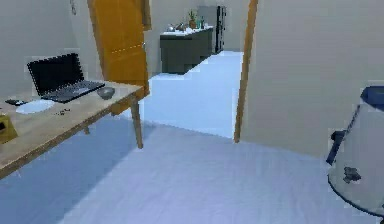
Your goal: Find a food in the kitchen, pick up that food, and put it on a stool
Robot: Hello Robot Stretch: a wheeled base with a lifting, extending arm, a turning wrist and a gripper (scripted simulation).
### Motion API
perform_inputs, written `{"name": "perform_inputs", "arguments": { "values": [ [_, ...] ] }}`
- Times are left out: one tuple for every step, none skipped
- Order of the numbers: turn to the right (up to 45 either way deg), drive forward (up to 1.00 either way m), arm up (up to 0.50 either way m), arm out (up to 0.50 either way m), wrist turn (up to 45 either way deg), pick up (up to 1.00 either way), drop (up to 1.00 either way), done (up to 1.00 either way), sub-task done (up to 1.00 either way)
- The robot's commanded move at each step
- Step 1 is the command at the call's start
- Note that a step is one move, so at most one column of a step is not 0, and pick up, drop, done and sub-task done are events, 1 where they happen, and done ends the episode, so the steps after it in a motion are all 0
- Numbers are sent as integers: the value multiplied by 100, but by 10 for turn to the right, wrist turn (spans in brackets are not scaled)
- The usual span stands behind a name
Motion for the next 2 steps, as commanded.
{"name": "perform_inputs", "arguments": {
  "values": [
    [0, 100, 0, 0, 0, 0, 0, 0, 0],
    [0, 100, 0, 0, 0, 0, 0, 0, 0]
  ]
}}
